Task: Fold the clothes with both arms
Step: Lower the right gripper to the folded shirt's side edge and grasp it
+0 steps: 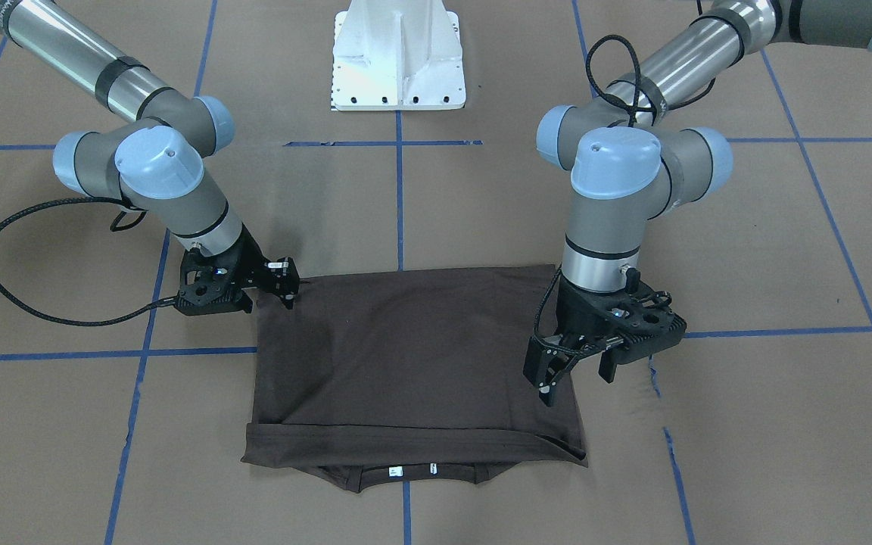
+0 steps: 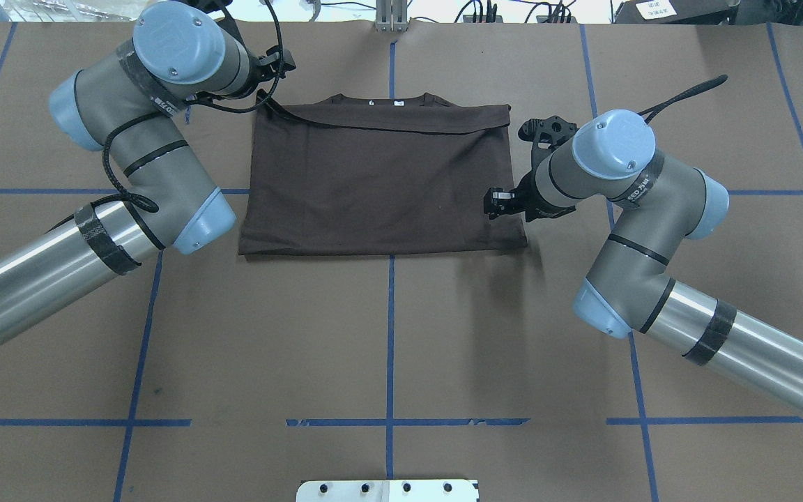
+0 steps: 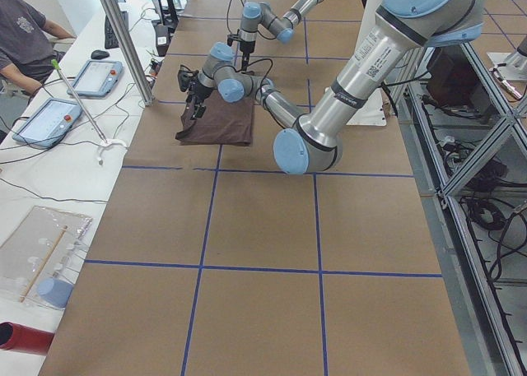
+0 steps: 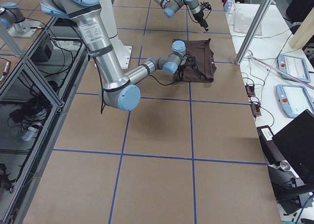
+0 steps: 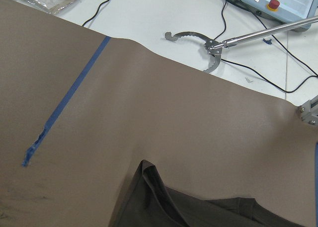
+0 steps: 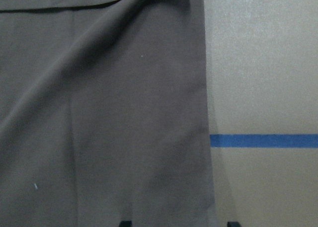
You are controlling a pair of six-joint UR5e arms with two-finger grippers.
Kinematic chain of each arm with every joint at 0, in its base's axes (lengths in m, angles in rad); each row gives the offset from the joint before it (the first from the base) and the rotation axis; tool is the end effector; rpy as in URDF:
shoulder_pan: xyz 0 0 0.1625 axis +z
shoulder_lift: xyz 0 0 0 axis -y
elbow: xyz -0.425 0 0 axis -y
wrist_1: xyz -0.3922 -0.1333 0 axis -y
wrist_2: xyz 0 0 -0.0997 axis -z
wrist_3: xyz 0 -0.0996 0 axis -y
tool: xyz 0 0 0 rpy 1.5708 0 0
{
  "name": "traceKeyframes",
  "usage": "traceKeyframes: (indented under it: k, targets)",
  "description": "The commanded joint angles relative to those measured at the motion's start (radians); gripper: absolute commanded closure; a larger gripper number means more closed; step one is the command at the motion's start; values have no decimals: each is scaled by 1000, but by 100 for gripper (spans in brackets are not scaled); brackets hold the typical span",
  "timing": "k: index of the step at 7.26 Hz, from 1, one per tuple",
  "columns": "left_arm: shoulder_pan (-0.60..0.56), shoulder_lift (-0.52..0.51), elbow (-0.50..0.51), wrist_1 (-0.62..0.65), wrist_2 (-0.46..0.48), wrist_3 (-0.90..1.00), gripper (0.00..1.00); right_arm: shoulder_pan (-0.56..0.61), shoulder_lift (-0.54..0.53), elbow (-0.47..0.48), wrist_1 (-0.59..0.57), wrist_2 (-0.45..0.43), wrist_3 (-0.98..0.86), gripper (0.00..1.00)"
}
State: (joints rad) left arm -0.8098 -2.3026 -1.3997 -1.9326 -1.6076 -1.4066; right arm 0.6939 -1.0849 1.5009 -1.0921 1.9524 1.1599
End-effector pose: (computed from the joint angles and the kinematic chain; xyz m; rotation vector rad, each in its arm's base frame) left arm 0.4273 -0.6366 0.2507 0.4077 0.8441 -0.5816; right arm -0.4702 -0.5163 0.3599 0.1607 -0.9378 0.0907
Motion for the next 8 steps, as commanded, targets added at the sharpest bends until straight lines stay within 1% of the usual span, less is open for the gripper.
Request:
traceKeyframes:
  k: [1, 2, 3, 4, 5, 7, 8]
  targets:
    - [0, 0, -30, 29, 0, 0, 0, 3, -9, 4, 0, 5, 0, 29]
    - [0, 11, -44, 30, 0, 0, 0, -2, -9, 2, 0, 5, 0, 28]
    - [0, 18, -50, 29, 0, 2, 0, -14, -10, 1, 0, 2, 0, 30]
    - [0, 18, -50, 30, 0, 2, 0, -17, -10, 2, -2, 5, 0, 50]
    - [0, 18, -50, 30, 0, 2, 0, -19, -9, 4, -3, 11, -2, 99]
    - [0, 18, -51, 30, 0, 3, 0, -7, -7, 10, -3, 68, -8, 100]
    - [0, 17, -51, 29, 0, 5, 0, -4, -21, 24, -2, 74, -8, 100]
